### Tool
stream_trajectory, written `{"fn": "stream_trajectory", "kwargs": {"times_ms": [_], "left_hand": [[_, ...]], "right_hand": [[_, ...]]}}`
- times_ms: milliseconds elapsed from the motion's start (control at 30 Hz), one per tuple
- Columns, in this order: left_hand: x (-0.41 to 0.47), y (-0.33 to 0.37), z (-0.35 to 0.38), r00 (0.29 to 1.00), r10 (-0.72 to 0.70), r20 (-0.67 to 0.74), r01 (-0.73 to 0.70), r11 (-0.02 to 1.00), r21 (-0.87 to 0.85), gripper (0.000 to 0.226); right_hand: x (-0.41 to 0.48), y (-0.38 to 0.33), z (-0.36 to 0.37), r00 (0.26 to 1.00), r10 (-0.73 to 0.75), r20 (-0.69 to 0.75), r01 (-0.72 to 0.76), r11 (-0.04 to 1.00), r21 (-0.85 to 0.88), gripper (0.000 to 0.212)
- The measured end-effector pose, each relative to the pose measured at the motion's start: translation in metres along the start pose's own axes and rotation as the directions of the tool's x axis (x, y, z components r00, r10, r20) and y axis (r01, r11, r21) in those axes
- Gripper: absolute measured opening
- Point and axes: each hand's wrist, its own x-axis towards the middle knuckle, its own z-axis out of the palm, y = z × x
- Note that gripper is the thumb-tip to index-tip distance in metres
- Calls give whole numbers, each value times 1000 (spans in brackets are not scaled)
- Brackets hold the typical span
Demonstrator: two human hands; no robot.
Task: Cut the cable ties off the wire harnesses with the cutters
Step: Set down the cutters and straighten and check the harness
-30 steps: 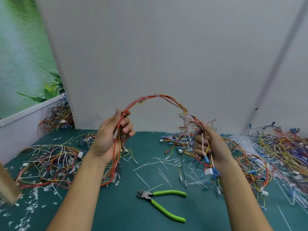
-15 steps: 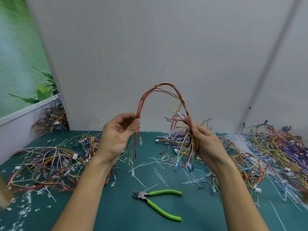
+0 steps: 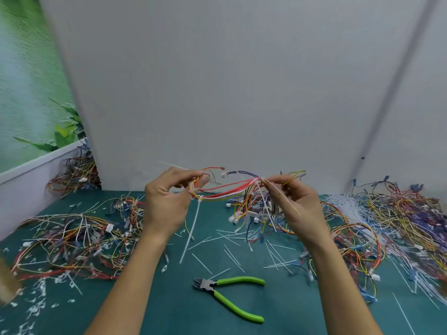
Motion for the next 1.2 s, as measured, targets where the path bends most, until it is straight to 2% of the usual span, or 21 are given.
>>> {"fn": "stream_trajectory", "kwargs": {"times_ms": [167,233,333,400,533,767,867,933,1000,1100,1200], "left_hand": [[1,-2,-2,983,-186,-12,182,974,-132,12],[2,-5,-4,968,-249,-22,243,959,-145,13],[4,-6,-8,948,-316,-32,307,938,-163,16],[6,-6,-12,942,-331,-46,319,931,-176,15],[10,-8,-19,936,-351,6,350,934,-67,18],[8,-3,-18,923,-374,95,385,907,-168,18],[6,1,-17,936,-328,128,350,909,-228,20],[6,3,-15,944,-290,158,325,902,-286,19],[5,1,-14,949,-222,225,284,910,-303,30],[5,-1,-18,928,-200,314,312,879,-361,46],[5,2,-17,930,-215,296,343,799,-495,27]], "right_hand": [[3,-3,2,993,-59,-99,47,991,-124,10],[2,-5,1,996,-39,-79,30,993,-111,12],[1,-6,-2,998,70,0,-70,996,-51,11],[1,-6,-3,989,139,58,-140,990,13,6],[1,-8,-7,953,275,128,-292,944,150,33],[0,-9,-7,941,293,169,-327,915,235,27],[2,-7,-7,943,272,192,-318,908,273,36],[4,-8,-5,947,276,165,-313,908,280,49],[4,-7,-2,957,265,121,-290,902,319,56],[4,-5,3,973,233,-6,-209,885,415,50],[4,-4,8,965,224,-137,-132,865,484,49]]}}
